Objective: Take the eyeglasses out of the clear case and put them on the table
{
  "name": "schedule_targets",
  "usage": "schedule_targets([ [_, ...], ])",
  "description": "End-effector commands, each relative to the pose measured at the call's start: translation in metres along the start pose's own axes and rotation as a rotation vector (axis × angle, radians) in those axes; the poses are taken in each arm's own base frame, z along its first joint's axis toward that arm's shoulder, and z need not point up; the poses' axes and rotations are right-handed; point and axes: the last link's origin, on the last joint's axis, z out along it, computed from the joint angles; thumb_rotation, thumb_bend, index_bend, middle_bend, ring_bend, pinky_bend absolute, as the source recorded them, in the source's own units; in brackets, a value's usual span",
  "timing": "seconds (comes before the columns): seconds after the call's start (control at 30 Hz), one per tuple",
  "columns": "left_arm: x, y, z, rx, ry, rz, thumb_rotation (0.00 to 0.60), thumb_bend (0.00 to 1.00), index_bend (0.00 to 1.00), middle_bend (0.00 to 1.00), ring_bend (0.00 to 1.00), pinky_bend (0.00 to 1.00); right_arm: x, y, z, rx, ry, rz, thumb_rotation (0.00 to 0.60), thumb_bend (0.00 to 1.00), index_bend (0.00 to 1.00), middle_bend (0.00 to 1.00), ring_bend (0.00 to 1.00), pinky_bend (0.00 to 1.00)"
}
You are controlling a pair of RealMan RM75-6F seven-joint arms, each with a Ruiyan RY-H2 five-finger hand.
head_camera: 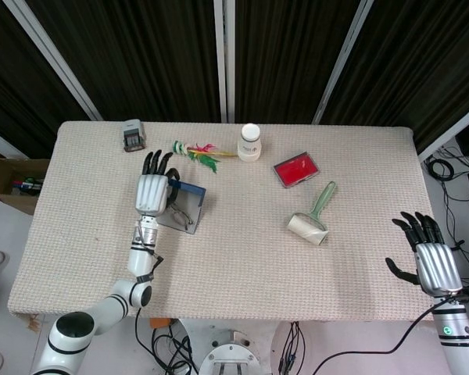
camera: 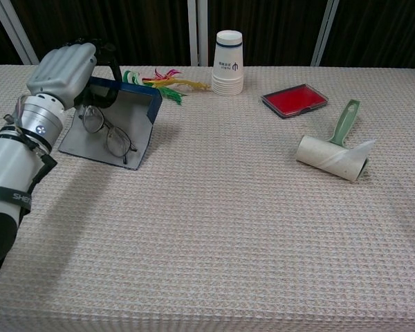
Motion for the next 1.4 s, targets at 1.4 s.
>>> schedule_targets([
  [1.4, 0.067, -0.042, -0.036, -0.011, -0.311, 0.035, 0.6, 0.15, 0.18, 0.07, 0.04, 0.07, -0.003, -0.004, 0.008, 0.042, -0.016, 0.006, 0.6, 0.18, 0.19, 0.12, 0.0, 0.07],
])
